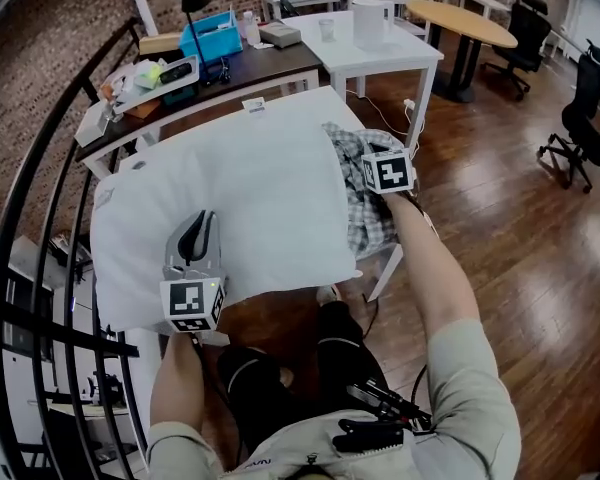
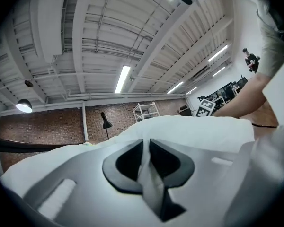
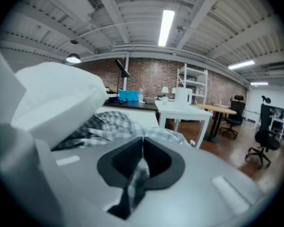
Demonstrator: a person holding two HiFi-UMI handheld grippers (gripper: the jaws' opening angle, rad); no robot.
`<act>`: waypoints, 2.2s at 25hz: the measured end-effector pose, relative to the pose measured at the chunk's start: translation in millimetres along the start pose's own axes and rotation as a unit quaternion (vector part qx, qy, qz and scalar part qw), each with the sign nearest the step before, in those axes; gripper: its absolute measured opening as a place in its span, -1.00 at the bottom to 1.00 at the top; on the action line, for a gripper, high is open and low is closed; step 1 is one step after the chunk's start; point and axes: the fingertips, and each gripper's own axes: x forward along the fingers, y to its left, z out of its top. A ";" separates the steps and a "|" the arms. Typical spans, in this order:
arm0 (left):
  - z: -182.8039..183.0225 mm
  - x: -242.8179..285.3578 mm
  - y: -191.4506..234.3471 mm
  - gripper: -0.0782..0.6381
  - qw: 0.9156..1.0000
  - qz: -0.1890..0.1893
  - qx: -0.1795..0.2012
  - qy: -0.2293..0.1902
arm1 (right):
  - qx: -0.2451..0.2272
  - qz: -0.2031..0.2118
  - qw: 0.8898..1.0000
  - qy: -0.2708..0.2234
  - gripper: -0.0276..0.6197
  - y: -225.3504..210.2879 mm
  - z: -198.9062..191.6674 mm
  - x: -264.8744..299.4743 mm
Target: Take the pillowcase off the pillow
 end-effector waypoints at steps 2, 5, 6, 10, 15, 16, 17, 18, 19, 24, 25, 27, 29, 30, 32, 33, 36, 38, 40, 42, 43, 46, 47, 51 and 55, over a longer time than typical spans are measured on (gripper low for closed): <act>0.4 16.4 -1.1 -0.62 1.000 0.014 -0.014 0.016 | -0.035 0.020 0.999 -0.033 -0.78 19.4 15.1 -16.6; -1.3 44.9 1.8 -0.58 0.999 0.027 -0.033 0.028 | -0.074 0.048 0.990 -0.106 -0.68 56.0 48.5 -61.1; -3.0 52.9 2.3 -0.58 0.999 0.030 -0.035 0.029 | -0.085 0.056 0.985 -0.142 -0.68 71.4 61.3 -85.3; -5.2 65.7 2.3 -0.55 0.999 0.017 -0.033 0.038 | -0.155 0.128 0.950 -0.238 -0.79 163.8 71.2 -166.2; 33.8 15.4 4.0 -0.62 0.999 0.040 0.032 -0.004 | -0.247 0.150 0.945 -0.154 -0.80 214.6 14.1 -137.1; 38.5 -2.3 9.1 -0.70 0.998 0.055 0.036 -0.012 | -0.238 0.146 0.949 -0.146 -0.80 208.5 6.2 -129.2; 37.7 -19.6 17.1 -0.71 0.997 0.069 0.026 -0.013 | -0.227 0.141 0.953 -0.143 -0.81 201.9 0.4 -122.7; 32.3 -36.1 27.3 -0.72 0.997 0.083 0.005 -0.008 | -0.219 0.135 0.955 -0.144 -0.81 196.5 -3.4 -117.8; 24.2 -51.9 38.6 -0.74 0.995 0.098 -0.023 -0.001 | -0.214 0.130 0.957 -0.146 -0.82 193.4 -5.0 -114.6; -14.9 -114.0 60.5 -0.76 0.980 0.164 -0.112 0.027 | -0.189 0.104 0.963 -0.161 -0.83 192.1 5.3 -123.1; -18.6 -121.3 56.2 -0.76 0.979 0.167 -0.118 0.030 | -0.173 0.097 0.965 -0.172 -0.84 189.2 10.5 -132.3; -20.9 -130.7 46.0 -0.76 0.978 0.168 -0.120 0.030 | -0.127 0.086 0.968 -0.197 -0.90 180.2 21.0 -156.7; -15.3 -133.5 36.1 -0.76 0.980 0.164 -0.113 0.023 | -0.083 0.082 0.968 -0.220 -0.90 171.5 27.2 -182.8; -9.3 -133.8 30.8 -0.76 0.981 0.160 -0.107 0.016 | -0.067 0.081 0.968 -0.230 -0.90 169.1 28.3 -196.0; 5.7 -135.3 18.1 -0.76 0.985 0.150 -0.089 0.000 | -0.046 0.081 0.965 -0.244 -0.90 167.7 26.8 -221.4; 12.7 -137.1 10.9 -0.76 0.986 0.146 -0.079 -0.007 | -0.040 0.083 0.964 -0.249 -0.90 168.4 24.3 -232.9; 23.8 -145.9 -13.3 -0.76 0.989 0.132 -0.056 -0.018 | -0.041 0.097 0.962 -0.251 -0.90 177.0 8.4 -258.7; 20.9 -153.8 -29.8 -0.76 0.991 0.123 -0.052 -0.012 | -0.049 0.115 0.962 -0.243 -0.90 185.4 -8.8 -267.5; 12.9 -163.4 -41.9 -0.77 0.991 0.120 -0.062 -0.003 | -0.047 0.123 0.964 -0.231 -0.90 188.0 -27.1 -272.1; 3.8 -172.7 -50.2 -0.77 0.990 0.120 -0.076 0.004 | -0.039 0.121 0.967 -0.221 -0.91 186.9 -42.3 -274.5; -0.3 -176.5 -53.4 -0.77 0.990 0.120 -0.080 0.006 | -0.037 0.118 0.968 -0.218 -0.91 186.6 -48.0 -274.8; -9.9 -185.2 -60.3 -0.77 0.990 0.117 -0.075 0.012 | -0.035 0.112 0.969 -0.215 -0.91 187.5 -58.8 -275.0; -11.9 -187.8 -61.2 -0.77 0.990 0.117 -0.073 0.014 | -0.032 0.112 0.970 -0.215 -0.91 188.2 -60.3 -276.1; -13.8 -194.6 -63.2 -0.77 0.990 0.121 -0.072 0.013 | -0.026 0.118 0.968 -0.219 -0.91 192.3 -59.7 -280.7; -11.3 -196.9 -66.9 -0.77 0.990 0.124 -0.072 0.013 | -0.022 0.119 0.970 -0.211 -0.91 188.6 -65.0 -281.3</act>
